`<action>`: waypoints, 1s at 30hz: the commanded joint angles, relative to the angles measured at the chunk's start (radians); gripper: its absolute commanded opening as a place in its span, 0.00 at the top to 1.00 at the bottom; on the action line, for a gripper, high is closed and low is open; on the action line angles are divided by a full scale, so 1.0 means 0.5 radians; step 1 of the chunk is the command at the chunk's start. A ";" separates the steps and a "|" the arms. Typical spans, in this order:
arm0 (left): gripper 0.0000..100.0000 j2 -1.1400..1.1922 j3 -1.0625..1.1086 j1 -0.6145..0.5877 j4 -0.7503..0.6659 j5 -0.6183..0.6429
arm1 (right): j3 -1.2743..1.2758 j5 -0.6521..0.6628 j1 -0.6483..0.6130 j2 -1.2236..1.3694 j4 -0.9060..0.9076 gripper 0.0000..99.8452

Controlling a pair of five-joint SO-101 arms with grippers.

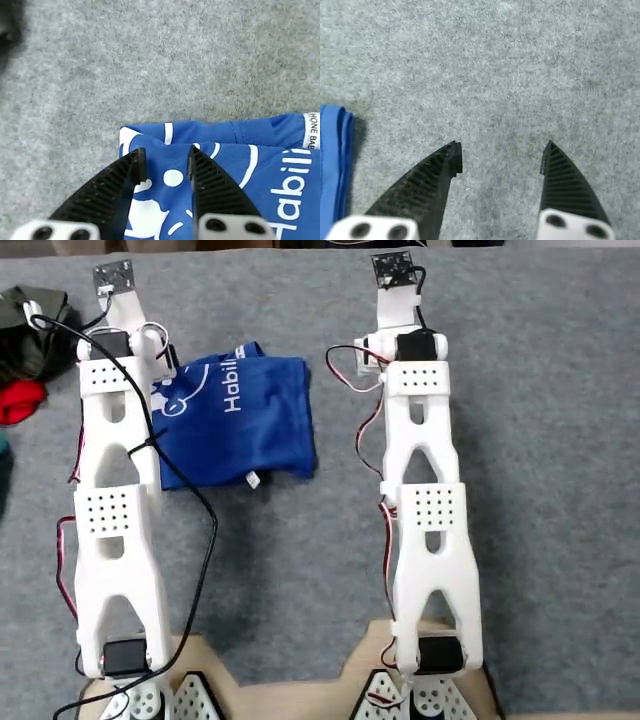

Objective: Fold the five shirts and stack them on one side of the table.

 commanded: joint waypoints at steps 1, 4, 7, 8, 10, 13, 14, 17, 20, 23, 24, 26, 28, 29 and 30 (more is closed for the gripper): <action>0.85 -0.051 0.000 -0.003 0.015 -0.015 | -0.103 0.000 -0.005 -0.008 -0.037 0.73; 0.85 0.032 0.018 0.000 0.006 -0.021 | -0.103 0.000 -0.005 -0.008 -0.037 0.73; 0.85 0.127 0.006 0.006 0.006 -0.025 | -0.103 0.000 -0.005 -0.008 -0.037 0.73; 0.85 0.146 0.006 0.009 0.006 -0.025 | -0.103 0.000 -0.005 -0.008 -0.037 0.73; 0.85 0.173 0.006 0.012 0.006 -0.025 | -0.103 0.000 -0.005 -0.008 -0.037 0.73; 0.85 0.180 0.006 0.012 0.006 -0.025 | -0.103 0.000 -0.008 -0.008 -0.037 0.73; 0.85 0.180 0.006 0.012 0.006 -0.025 | -0.103 0.000 -0.008 -0.008 -0.037 0.73; 0.87 0.180 0.006 0.012 0.006 -0.025 | -0.103 0.000 -0.008 -0.008 -0.037 0.73; 0.95 0.180 0.003 0.012 0.003 -0.028 | -0.103 0.000 -0.008 -0.008 -0.037 0.73; 0.98 0.180 0.003 0.015 0.003 -0.123 | -0.103 0.000 -0.008 -0.008 -0.037 0.73; 0.98 0.180 0.003 0.015 0.003 -0.138 | -0.103 0.000 -0.008 -0.008 -0.037 0.73; 0.98 0.180 -0.003 0.015 0.003 -0.138 | -0.103 0.000 -0.008 -0.008 -0.037 0.73; 0.98 0.180 -0.080 0.009 0.015 -0.138 | -0.103 0.000 -0.008 -0.008 -0.037 0.73; 0.98 0.180 -0.132 0.003 0.018 -0.138 | -0.103 0.000 -0.008 -0.008 -0.037 0.73; 0.98 0.180 -0.181 0.000 0.018 -0.138 | -0.103 0.000 -0.008 -0.008 -0.037 0.73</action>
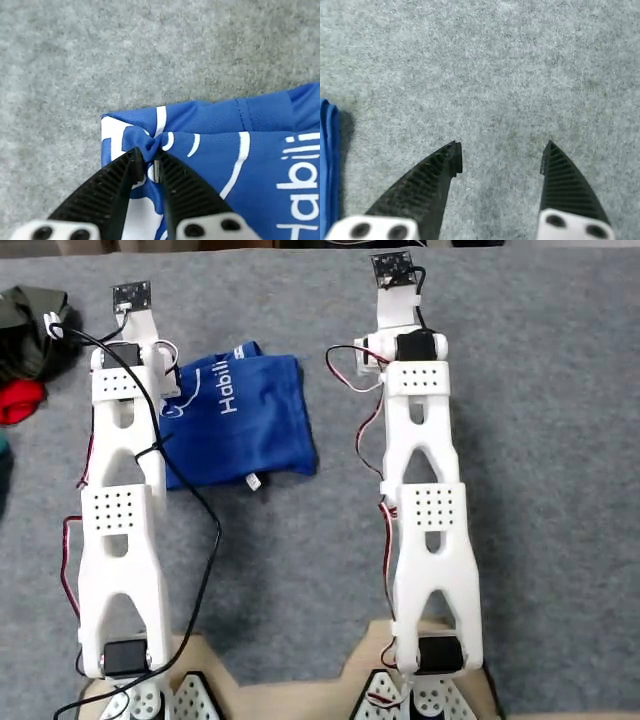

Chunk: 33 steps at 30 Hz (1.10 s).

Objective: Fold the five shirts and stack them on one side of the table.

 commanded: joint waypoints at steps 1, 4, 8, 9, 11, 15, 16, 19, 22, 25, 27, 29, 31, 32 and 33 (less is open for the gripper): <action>0.98 -0.017 -0.209 -0.015 0.021 -0.015 | -0.103 0.000 -0.008 -0.008 -0.037 0.73; 0.98 -0.017 -0.341 -0.025 0.021 -0.015 | -0.103 0.000 -0.008 -0.008 -0.037 0.73; 0.98 -0.014 -0.451 -0.037 0.021 -0.015 | -0.103 0.000 -0.008 -0.008 -0.040 0.73; 0.98 -0.014 -0.463 -0.043 0.021 -0.015 | -0.103 0.000 -0.008 -0.008 -0.040 0.73; 0.98 -0.017 -0.470 -0.061 0.018 -0.015 | -0.103 0.000 -0.008 -0.008 -0.040 0.73; 0.98 -0.017 -0.485 -0.101 0.018 -0.012 | -0.100 0.000 -0.008 -0.008 -0.055 0.73; 0.98 -0.011 -0.485 -0.107 0.018 0.000 | -0.100 0.000 -0.008 -0.008 -0.055 0.73; 0.98 -0.005 -0.485 -0.157 0.006 0.138 | -0.100 0.000 -0.008 -0.008 -0.055 0.73; 0.98 0.002 -0.485 -0.196 0.006 0.261 | -0.100 0.000 -0.008 -0.008 -0.055 0.73; 0.98 0.002 -0.473 -0.221 0.003 0.325 | -0.100 0.000 -0.008 -0.008 -0.052 0.73; 0.98 0.002 -0.476 -0.233 0.003 0.362 | -0.100 0.000 -0.008 -0.008 -0.052 0.73; 0.98 0.002 -0.473 -0.245 0.003 0.377 | -0.100 0.000 -0.008 -0.008 -0.052 0.73; 0.98 0.002 -0.473 -0.249 0.003 0.377 | -0.100 0.000 -0.008 -0.008 -0.049 0.73; 0.98 0.002 -0.470 -0.252 0.003 0.377 | -0.100 0.000 -0.008 -0.008 -0.049 0.73; 0.98 0.005 -0.470 -0.252 0.003 0.377 | -0.100 0.000 -0.008 -0.008 -0.049 0.73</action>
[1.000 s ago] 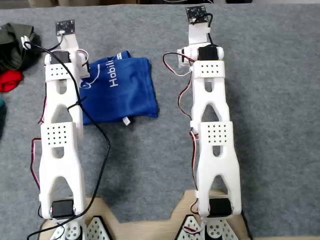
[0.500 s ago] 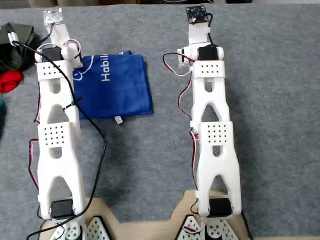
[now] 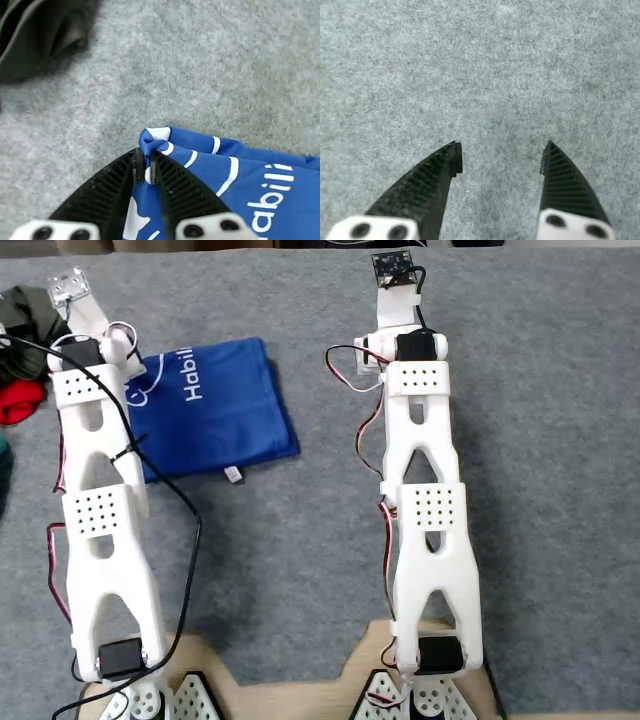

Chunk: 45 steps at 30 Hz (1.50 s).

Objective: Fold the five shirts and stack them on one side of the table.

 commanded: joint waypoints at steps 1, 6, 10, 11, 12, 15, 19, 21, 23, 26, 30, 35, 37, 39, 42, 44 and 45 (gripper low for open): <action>0.98 -0.038 -0.092 -0.043 -0.012 0.015 | -0.100 0.000 -0.008 -0.008 -0.034 0.73; 0.98 -0.038 -0.092 -0.046 -0.012 0.015 | -0.100 0.000 -0.008 -0.008 -0.031 0.73; 0.98 -0.038 -0.092 -0.046 -0.012 0.018 | -0.097 0.003 -0.029 -0.008 -0.031 0.73; 0.98 -0.038 -0.098 -0.046 -0.012 0.025 | -0.097 0.003 -0.029 -0.008 -0.031 0.73; 0.98 -0.038 -0.104 -0.052 -0.012 0.052 | -0.097 0.003 -0.029 -0.008 -0.031 0.73; 0.98 -0.038 -0.107 -0.077 -0.040 0.221 | -0.097 0.003 -0.026 -0.008 -0.031 0.73; 0.98 -0.038 -0.092 -0.126 -0.132 0.356 | -0.097 0.003 -0.026 -0.008 -0.031 0.73; 0.98 -0.038 -0.092 -0.135 -0.144 0.365 | -0.097 0.003 -0.026 -0.008 -0.031 0.73; 0.98 -0.038 -0.092 -0.135 -0.147 0.359 | -0.097 0.003 -0.029 -0.008 -0.031 0.73; 0.98 -0.038 -0.089 -0.135 -0.141 0.359 | -0.097 0.003 -0.029 -0.008 -0.034 0.73; 0.93 -0.029 -0.003 -0.138 -0.138 0.359 | -0.097 0.003 -0.035 -0.008 -0.034 0.73; 0.78 -0.048 0.015 -0.153 0.006 0.439 | -0.097 0.074 -0.066 -0.008 -0.028 0.73; 0.78 -0.048 -0.034 -0.163 0.018 0.457 | -0.097 0.071 -0.072 -0.008 -0.025 0.73; 0.78 -0.048 -0.086 -0.178 0.021 0.457 | -0.097 0.071 -0.072 -0.008 -0.025 0.73; 0.78 -0.048 -0.181 -0.172 0.068 0.454 | -0.097 0.071 -0.072 -0.008 -0.025 0.73; 0.78 -0.044 -0.276 -0.123 0.160 0.451 | -0.097 0.071 -0.072 -0.008 -0.025 0.73; 0.78 -0.032 -0.310 -0.095 0.203 0.451 | -0.094 0.071 -0.072 -0.005 -0.025 0.73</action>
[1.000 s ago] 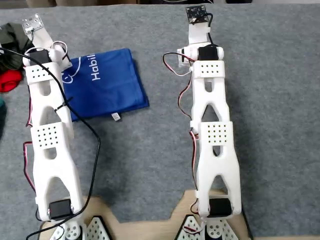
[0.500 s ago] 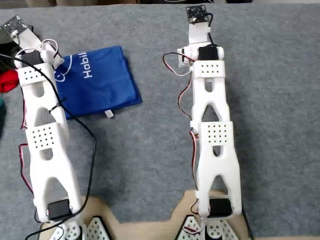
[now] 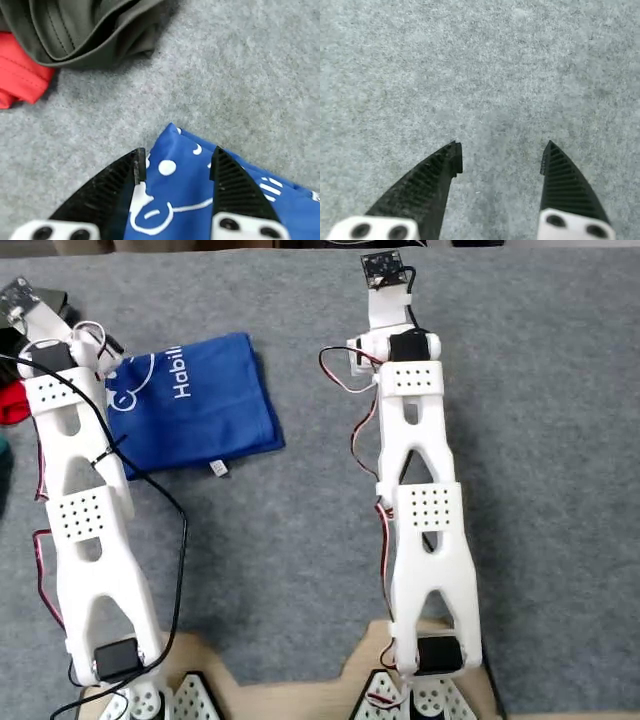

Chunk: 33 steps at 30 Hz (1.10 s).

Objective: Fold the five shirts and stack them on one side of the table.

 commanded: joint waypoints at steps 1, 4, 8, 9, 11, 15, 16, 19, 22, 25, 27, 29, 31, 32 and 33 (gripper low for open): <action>0.78 -0.029 -0.199 0.086 0.132 0.006 | -0.094 0.018 -0.023 -0.005 -0.021 0.73; 0.78 -0.029 -0.196 0.163 0.175 -0.086 | -0.094 0.006 -0.023 -0.005 -0.021 0.73; 0.84 -0.026 -0.193 0.181 0.160 -0.249 | -0.103 0.006 -0.081 -0.011 -0.028 0.73; 0.85 -0.026 -0.181 0.181 0.169 -0.322 | -0.106 0.006 -0.112 -0.020 -0.028 0.73; 0.85 -0.026 -0.126 0.175 0.163 -0.470 | -0.164 0.003 -0.167 -0.041 -0.034 0.73; 0.85 -0.029 -0.012 0.138 0.169 -0.684 | -0.336 -0.123 -0.265 -0.063 0.077 0.73; 0.85 -0.029 0.006 0.120 0.166 -0.718 | -0.385 -0.150 -0.287 -0.063 0.129 0.73; 0.85 -0.029 0.046 0.089 0.212 -0.832 | -0.508 -0.160 -0.330 -0.054 0.304 0.73; 0.85 -0.051 0.006 0.095 0.402 -0.988 | -0.480 -0.123 -0.376 -0.051 0.482 0.73; 0.85 -0.051 -0.199 0.098 0.644 -1.126 | -0.508 -0.132 -0.397 -0.078 0.690 0.73; 0.85 -0.051 -0.331 0.086 0.789 -1.169 | -0.508 -0.132 -0.394 -0.137 0.810 0.73; 0.85 -0.069 -0.310 0.080 0.825 -1.181 | -0.505 -0.132 -0.388 -0.192 0.899 0.73; 0.85 -0.124 -0.282 0.071 0.838 -1.160 | -0.505 -0.132 -0.388 -0.238 1.003 0.73; 0.85 -0.155 -0.270 0.071 0.838 -1.123 | -0.502 -0.138 -0.388 -0.259 1.031 0.73; 0.85 -0.192 -0.242 0.071 0.838 -1.065 | -0.499 -0.166 -0.388 -0.287 1.031 0.73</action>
